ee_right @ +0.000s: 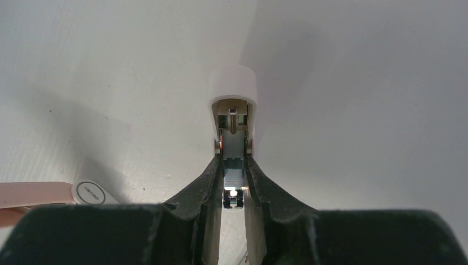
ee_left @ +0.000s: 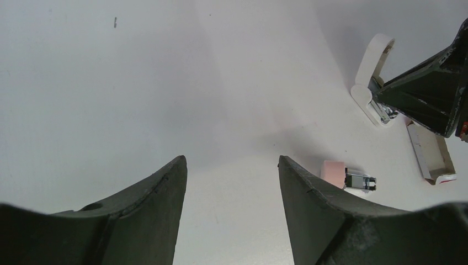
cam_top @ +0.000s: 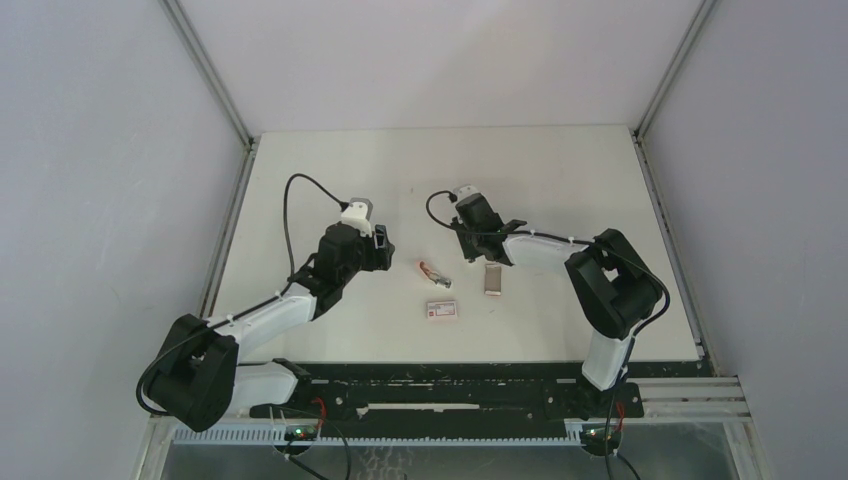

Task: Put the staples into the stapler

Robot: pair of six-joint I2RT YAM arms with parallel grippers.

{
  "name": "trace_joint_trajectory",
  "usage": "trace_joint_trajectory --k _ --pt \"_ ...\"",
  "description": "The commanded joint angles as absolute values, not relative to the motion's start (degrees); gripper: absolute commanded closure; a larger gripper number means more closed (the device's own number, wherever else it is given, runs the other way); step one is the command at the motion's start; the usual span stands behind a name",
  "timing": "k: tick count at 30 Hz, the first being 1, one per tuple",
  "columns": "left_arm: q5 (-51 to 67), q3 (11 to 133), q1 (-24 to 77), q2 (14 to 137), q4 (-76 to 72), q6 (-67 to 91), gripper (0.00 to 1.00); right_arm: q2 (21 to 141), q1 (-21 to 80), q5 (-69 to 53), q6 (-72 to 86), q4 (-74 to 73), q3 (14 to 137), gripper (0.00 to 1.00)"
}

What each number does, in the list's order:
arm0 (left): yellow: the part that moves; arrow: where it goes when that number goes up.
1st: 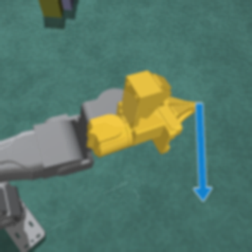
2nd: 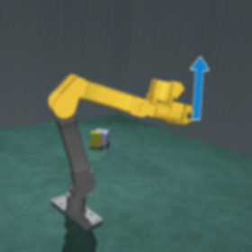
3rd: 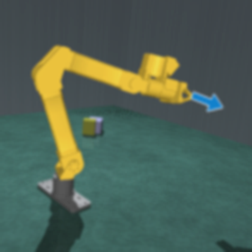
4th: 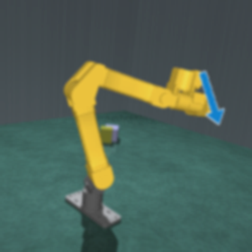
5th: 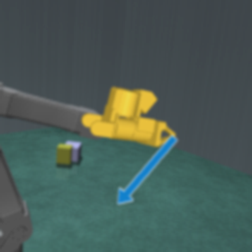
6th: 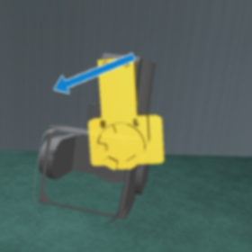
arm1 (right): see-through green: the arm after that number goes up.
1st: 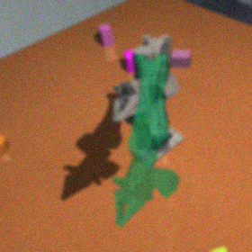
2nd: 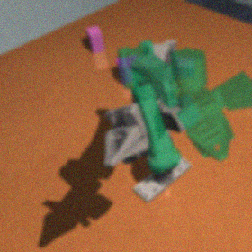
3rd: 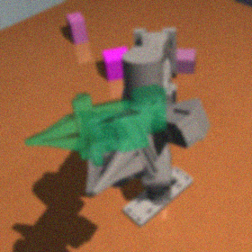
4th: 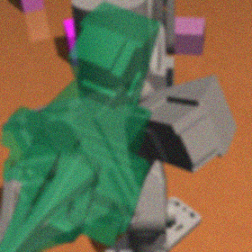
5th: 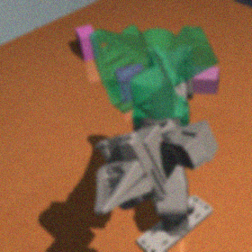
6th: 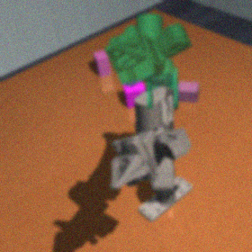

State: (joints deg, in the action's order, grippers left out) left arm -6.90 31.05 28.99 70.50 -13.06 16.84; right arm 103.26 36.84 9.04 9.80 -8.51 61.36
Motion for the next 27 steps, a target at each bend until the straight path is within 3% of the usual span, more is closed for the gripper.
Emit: trace_joint_trajectory --k 1,18,27 --pt "-6.6 31.7 28.8 70.0 -14.6 15.4 0.34 104.1 37.1 9.6 9.2 -8.2 63.4 0.82" --pt "-6.4 30.6 28.8 68.8 -16.0 15.4 0.34 101.5 37.2 8.3 10.1 -9.0 63.4 0.66" --pt "8.1 29.5 28.8 69.1 -22.5 21.2 0.34 91.6 36.9 5.3 12.2 -9.8 59.6 0.60"
